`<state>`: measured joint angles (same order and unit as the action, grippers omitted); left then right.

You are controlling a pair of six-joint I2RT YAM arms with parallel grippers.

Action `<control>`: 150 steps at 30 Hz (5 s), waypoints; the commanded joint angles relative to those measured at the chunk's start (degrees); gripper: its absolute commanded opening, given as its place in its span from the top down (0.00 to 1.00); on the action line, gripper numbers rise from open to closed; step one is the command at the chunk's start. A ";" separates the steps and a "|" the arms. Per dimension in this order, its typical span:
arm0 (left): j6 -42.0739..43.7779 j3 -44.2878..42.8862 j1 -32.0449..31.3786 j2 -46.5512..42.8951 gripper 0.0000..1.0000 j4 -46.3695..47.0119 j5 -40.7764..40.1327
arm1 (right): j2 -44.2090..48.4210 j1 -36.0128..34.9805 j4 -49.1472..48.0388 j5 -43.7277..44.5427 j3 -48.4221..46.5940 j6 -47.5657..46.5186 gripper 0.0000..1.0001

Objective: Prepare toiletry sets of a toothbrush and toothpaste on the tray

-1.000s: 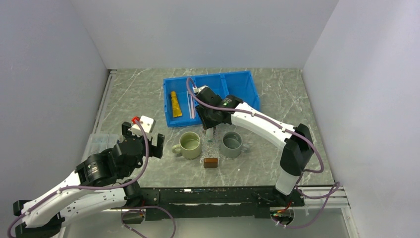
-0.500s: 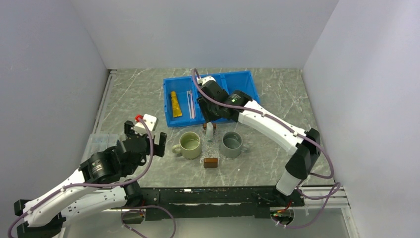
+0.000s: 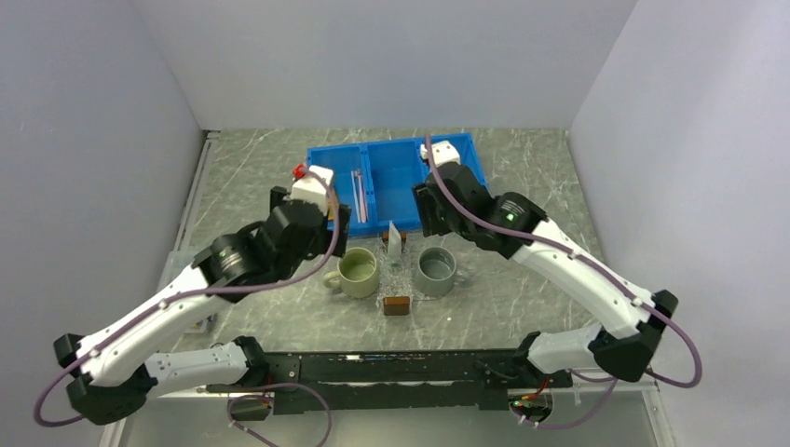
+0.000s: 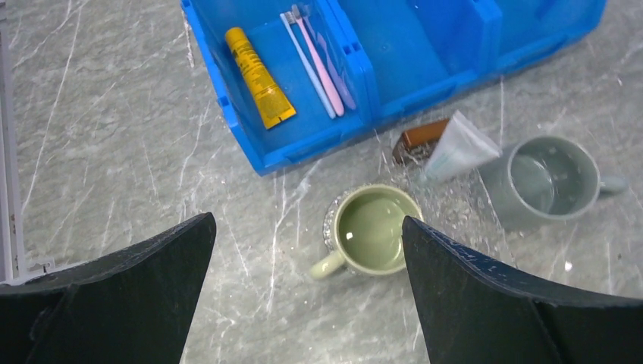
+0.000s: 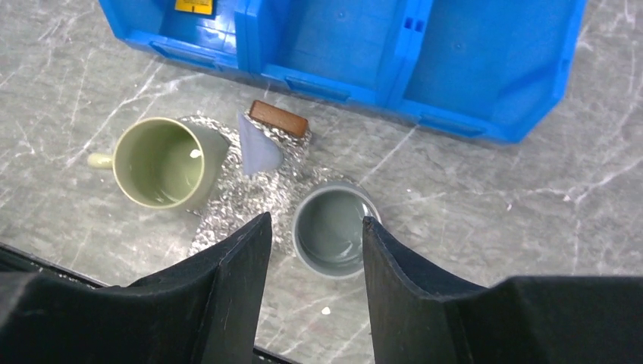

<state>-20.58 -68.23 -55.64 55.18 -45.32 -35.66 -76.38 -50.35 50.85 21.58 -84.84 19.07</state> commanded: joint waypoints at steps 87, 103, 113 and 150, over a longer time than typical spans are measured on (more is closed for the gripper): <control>-11.42 -40.09 30.81 75.39 0.45 2.99 27.60 | 25.36 -0.08 0.96 -1.62 17.43 1.32 0.59; -10.38 -37.64 30.76 74.43 0.69 2.18 26.67 | 25.58 0.01 0.96 -2.42 16.95 1.80 0.59; -9.40 -37.24 30.84 72.70 1.00 3.11 27.50 | 25.13 -0.07 1.31 -2.95 16.22 2.36 0.59; 0.98 -17.22 31.64 31.51 1.00 11.26 52.97 | 20.17 -0.01 -4.30 -10.95 11.45 -0.69 0.59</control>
<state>-22.59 -87.96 -24.08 93.58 -36.12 6.94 -55.88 -50.35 50.28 14.63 -70.48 20.56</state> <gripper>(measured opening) 0.171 0.410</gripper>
